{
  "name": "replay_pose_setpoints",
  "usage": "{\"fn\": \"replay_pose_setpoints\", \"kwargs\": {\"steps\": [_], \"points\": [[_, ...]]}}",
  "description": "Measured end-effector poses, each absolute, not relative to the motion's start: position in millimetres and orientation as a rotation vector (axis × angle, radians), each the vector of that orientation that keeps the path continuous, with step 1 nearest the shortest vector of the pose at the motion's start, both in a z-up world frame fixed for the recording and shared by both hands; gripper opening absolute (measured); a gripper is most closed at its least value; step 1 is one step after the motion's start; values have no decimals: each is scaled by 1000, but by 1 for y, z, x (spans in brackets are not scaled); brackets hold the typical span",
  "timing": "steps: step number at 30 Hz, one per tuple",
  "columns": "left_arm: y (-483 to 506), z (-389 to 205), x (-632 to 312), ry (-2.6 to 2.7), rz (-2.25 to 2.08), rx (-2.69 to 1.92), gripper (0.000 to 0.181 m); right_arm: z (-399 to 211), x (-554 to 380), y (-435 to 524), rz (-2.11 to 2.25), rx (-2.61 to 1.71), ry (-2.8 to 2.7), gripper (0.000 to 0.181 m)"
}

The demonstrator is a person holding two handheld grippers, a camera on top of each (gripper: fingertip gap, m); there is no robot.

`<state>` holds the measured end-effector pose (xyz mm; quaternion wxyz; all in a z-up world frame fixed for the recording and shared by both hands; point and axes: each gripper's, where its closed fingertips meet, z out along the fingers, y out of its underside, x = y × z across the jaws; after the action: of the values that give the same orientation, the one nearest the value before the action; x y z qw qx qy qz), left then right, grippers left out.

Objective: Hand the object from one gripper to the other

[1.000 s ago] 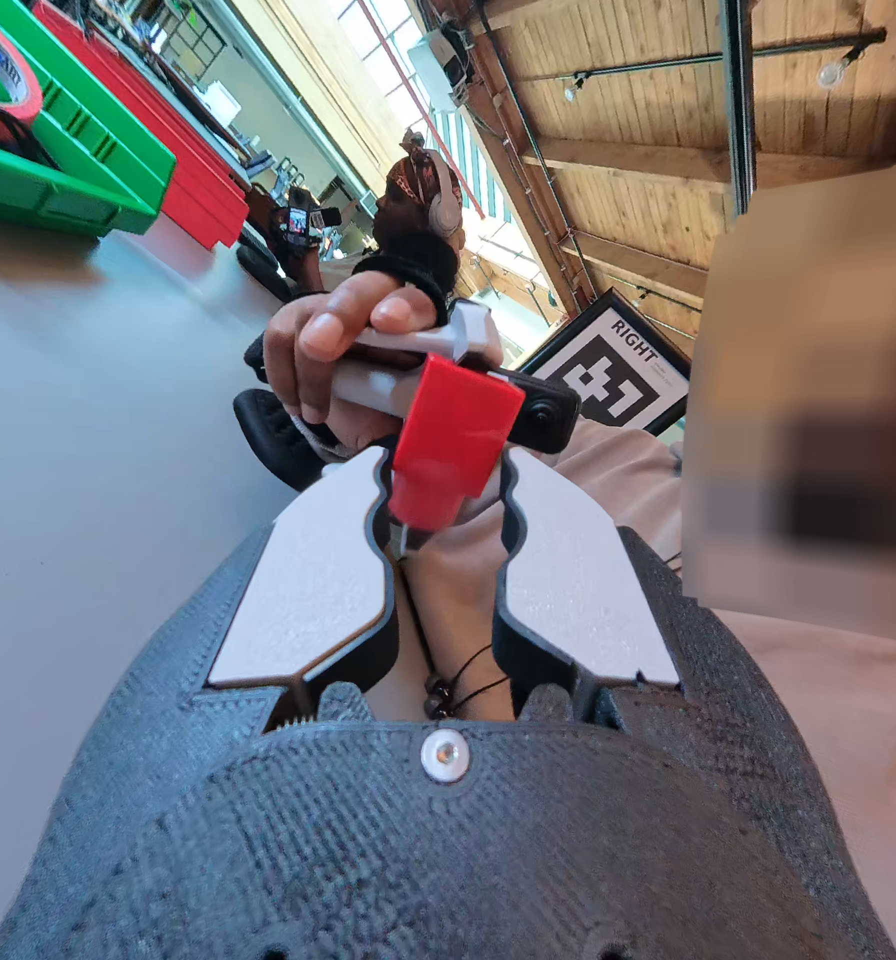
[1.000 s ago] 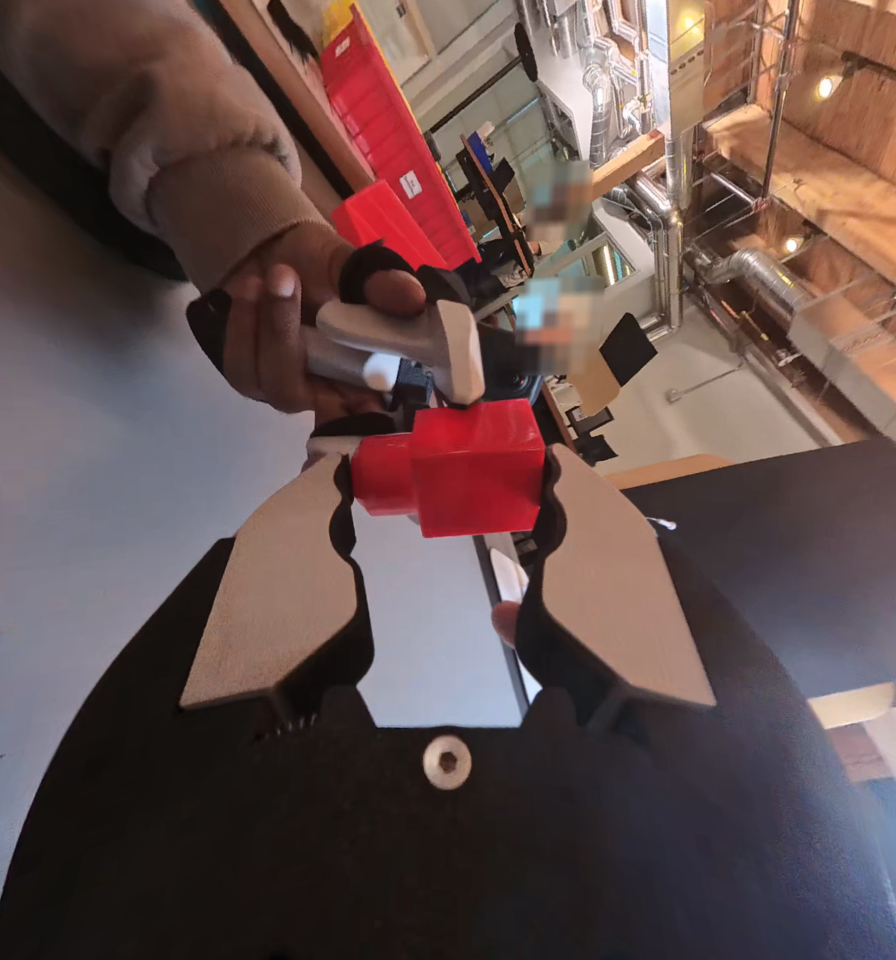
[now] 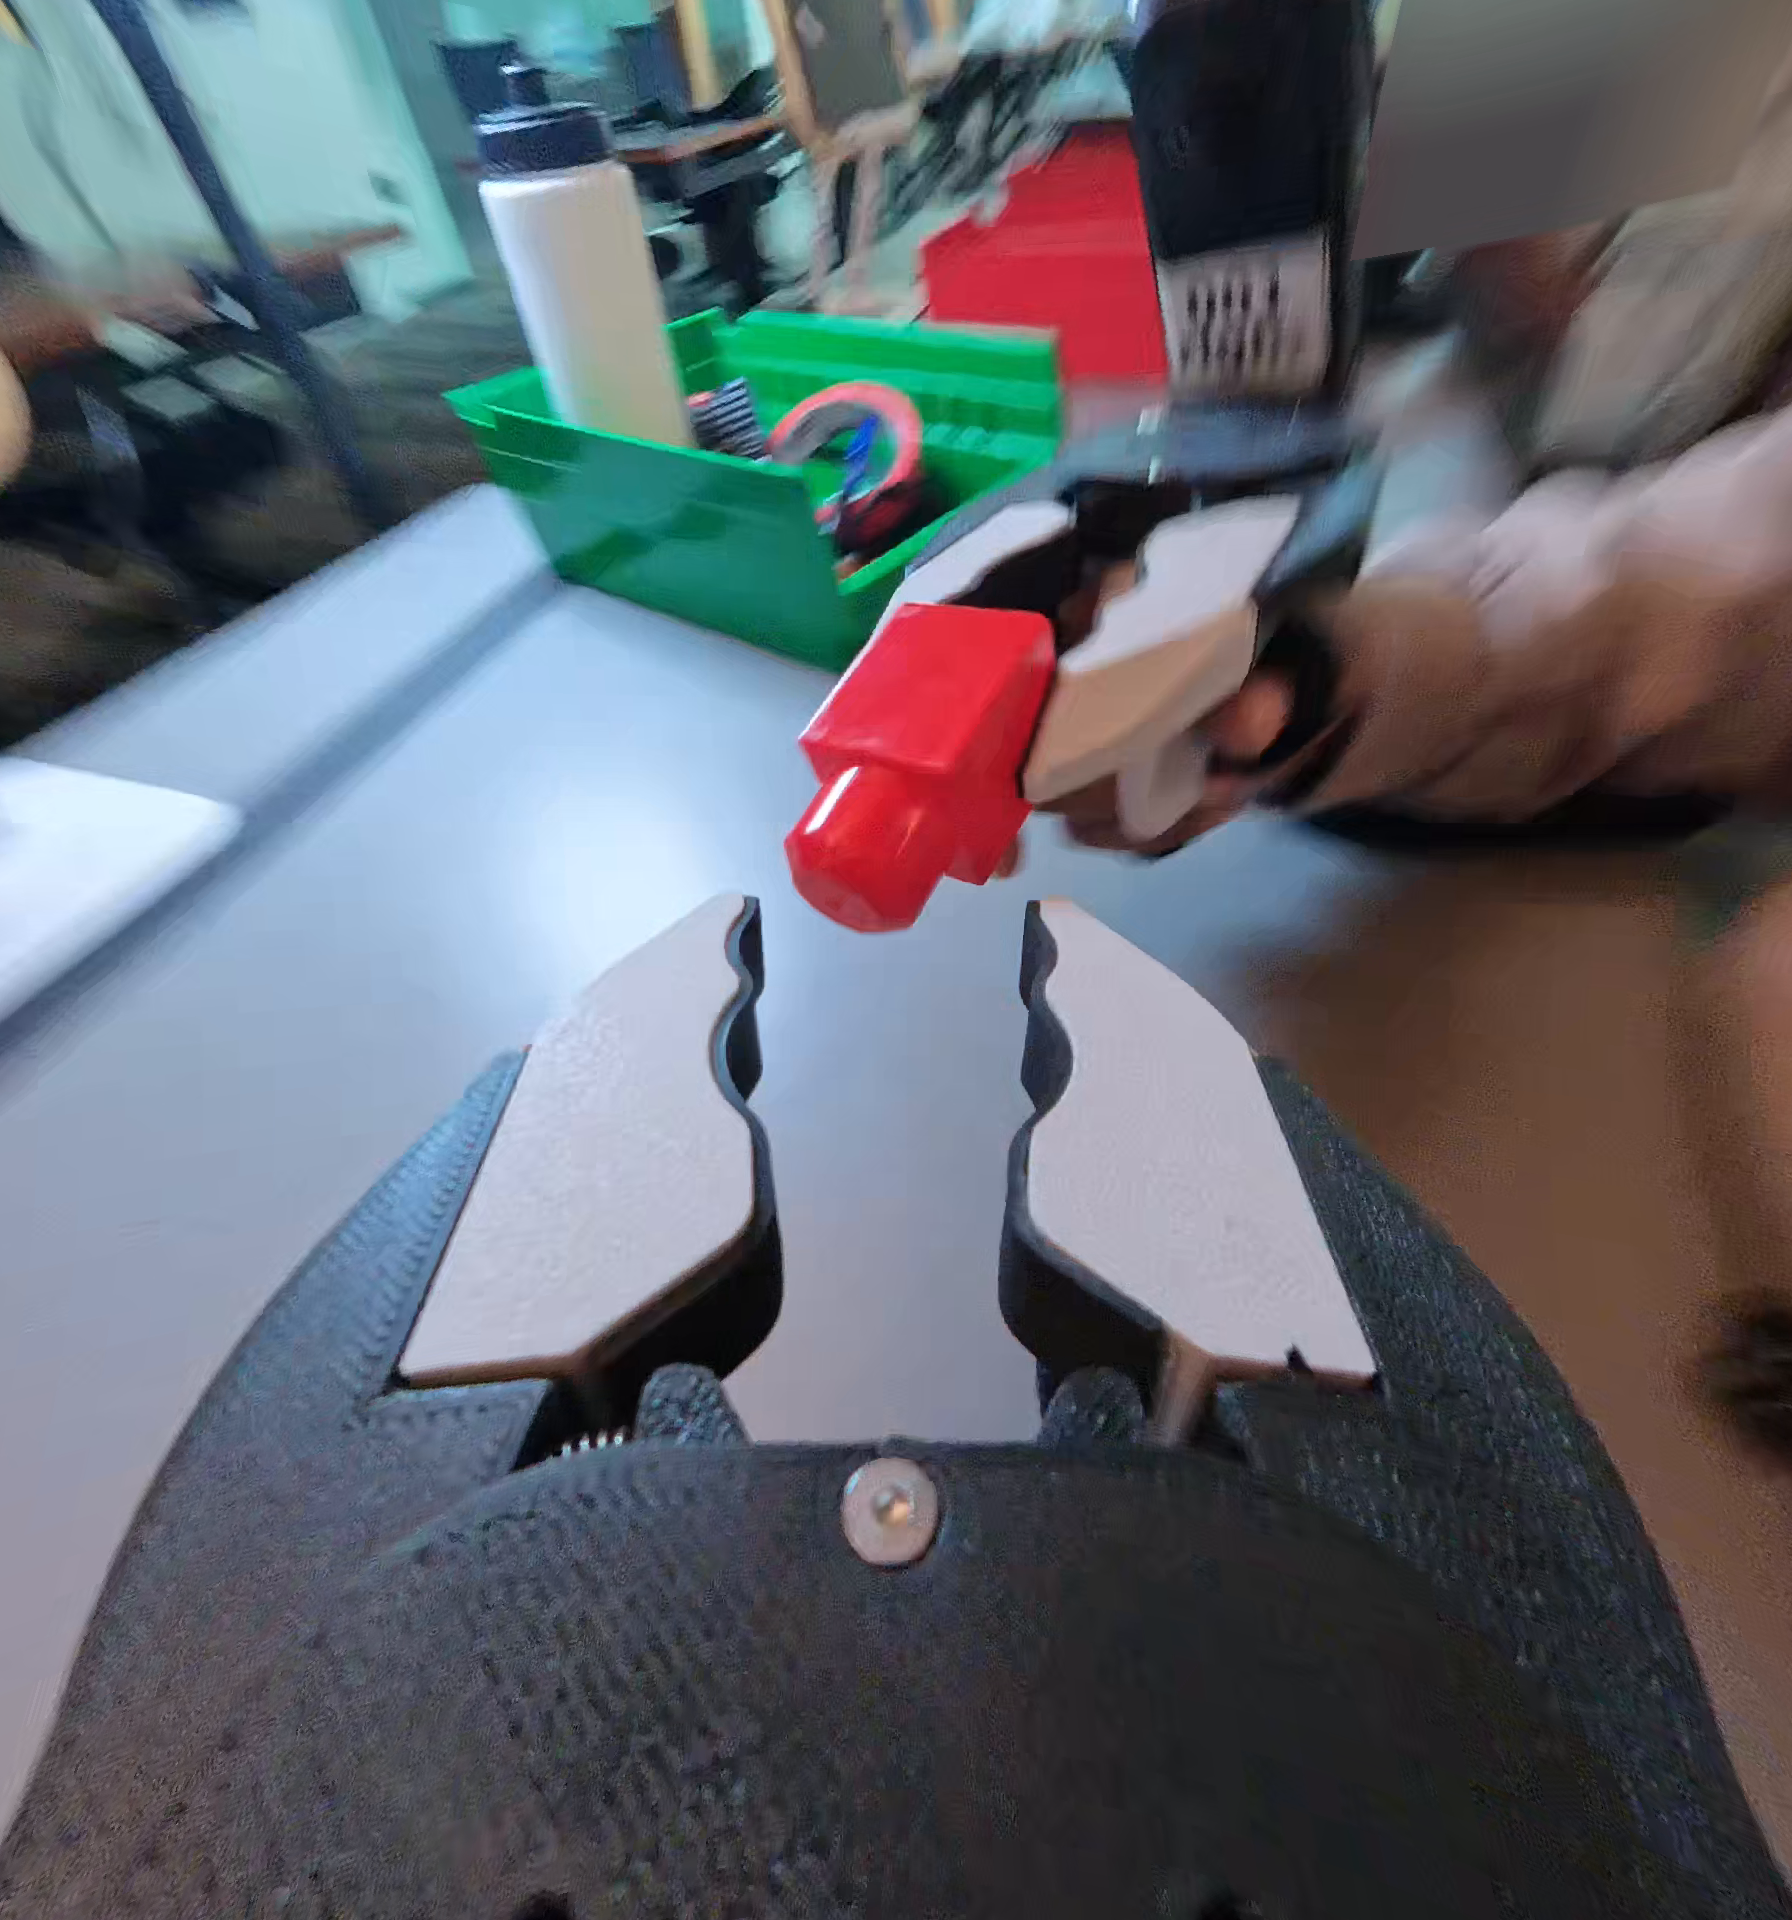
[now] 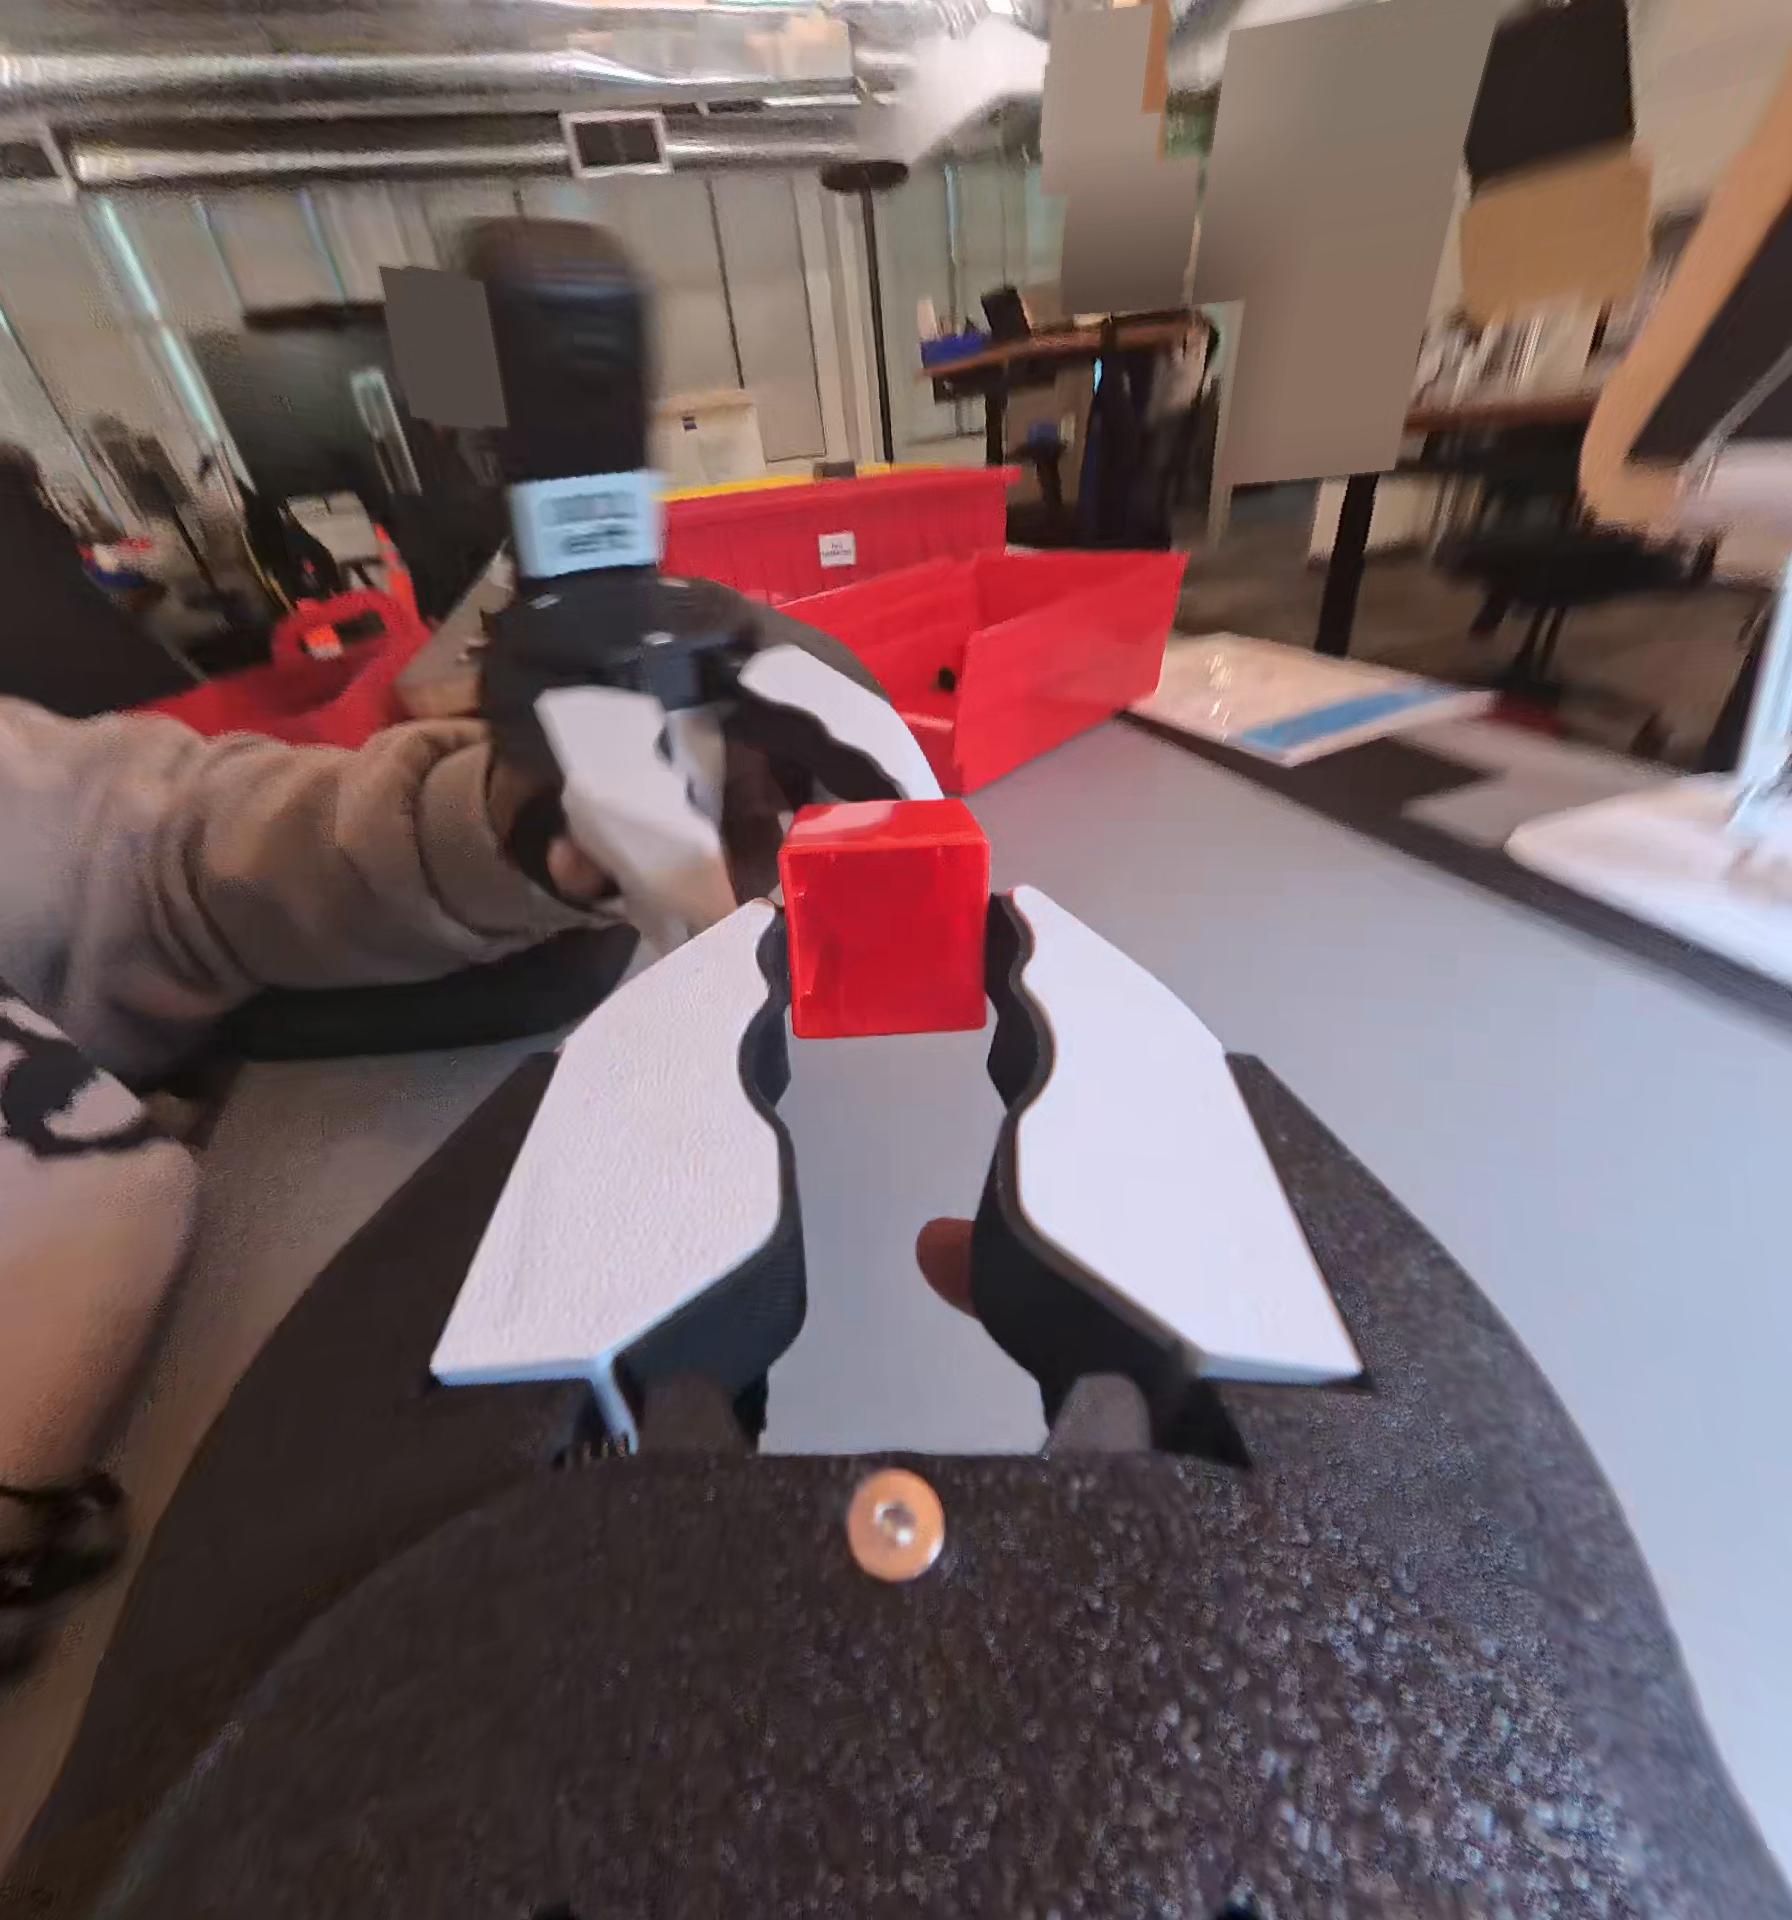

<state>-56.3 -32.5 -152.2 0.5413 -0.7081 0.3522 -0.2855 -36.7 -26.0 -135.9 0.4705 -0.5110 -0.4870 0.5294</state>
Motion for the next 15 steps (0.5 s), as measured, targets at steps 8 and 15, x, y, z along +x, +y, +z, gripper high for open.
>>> {"fn": "replay_pose_setpoints", "kwargs": {"steps": [8, 15], "points": [[-57, -122, -52, 420, -1982, -1525, 43, -118, -31, -68, 933, -786, -1378, 36], [-68, -125, -36, 561, -1807, -1577, 29, -128, -30, -64, 828, -748, -1452, 36]]}}
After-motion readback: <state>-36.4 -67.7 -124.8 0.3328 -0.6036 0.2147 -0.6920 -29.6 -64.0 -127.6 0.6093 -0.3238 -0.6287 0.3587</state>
